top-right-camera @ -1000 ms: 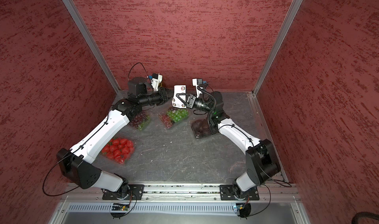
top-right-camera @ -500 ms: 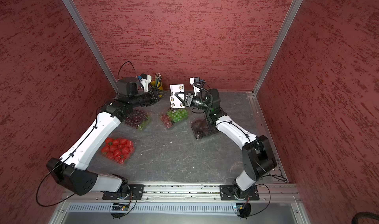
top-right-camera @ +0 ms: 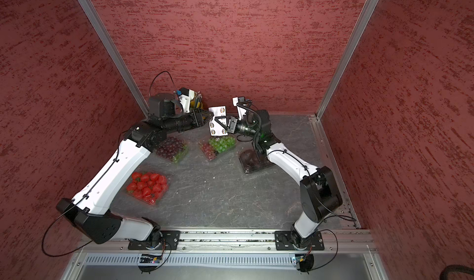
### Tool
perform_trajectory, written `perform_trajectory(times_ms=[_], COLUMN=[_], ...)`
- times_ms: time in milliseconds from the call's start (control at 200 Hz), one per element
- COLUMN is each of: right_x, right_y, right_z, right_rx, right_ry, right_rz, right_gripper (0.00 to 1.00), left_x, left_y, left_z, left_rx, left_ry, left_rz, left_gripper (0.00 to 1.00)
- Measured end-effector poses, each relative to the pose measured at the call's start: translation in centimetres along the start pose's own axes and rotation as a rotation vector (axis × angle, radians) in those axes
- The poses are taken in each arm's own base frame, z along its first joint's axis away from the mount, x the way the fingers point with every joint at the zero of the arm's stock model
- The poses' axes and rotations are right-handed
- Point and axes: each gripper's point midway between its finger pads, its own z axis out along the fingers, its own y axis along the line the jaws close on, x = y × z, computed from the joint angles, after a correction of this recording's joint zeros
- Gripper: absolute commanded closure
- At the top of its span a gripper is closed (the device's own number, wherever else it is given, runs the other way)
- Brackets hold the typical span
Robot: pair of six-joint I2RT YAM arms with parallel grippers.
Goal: Label fruit boxes
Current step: Tear off the label from the label sticker.
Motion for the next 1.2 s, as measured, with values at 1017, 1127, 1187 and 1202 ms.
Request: perform_trajectory(times_ms=[1017,1127,1187,1202], right_x=[0.2,0.2,0.2,0.2], right_y=[0.2,0.2,0.2,0.2], right_z=[0.2,0.2,0.2,0.2], right_rx=[-0.004,-0.004,-0.004,-0.004], right_ry=[0.008,0.008,0.008,0.008], right_rz=[0.001,0.001,0.001,0.001], right_gripper=[1.0,1.0,1.0,1.0], left_x=[0.7,0.9,0.9,0.9], left_y=[4.2,4.5,4.6,4.6], left_z=[1.2,1.2,1.2,1.2], left_rx=[-0.213,-0.228,-0.231,-0.232], left_ry=[0.018,0.023,0.025,0.025], left_rz=[0.024,0.024,0.023,0.023], left_gripper=[0.71,0.71,0.71,0.71])
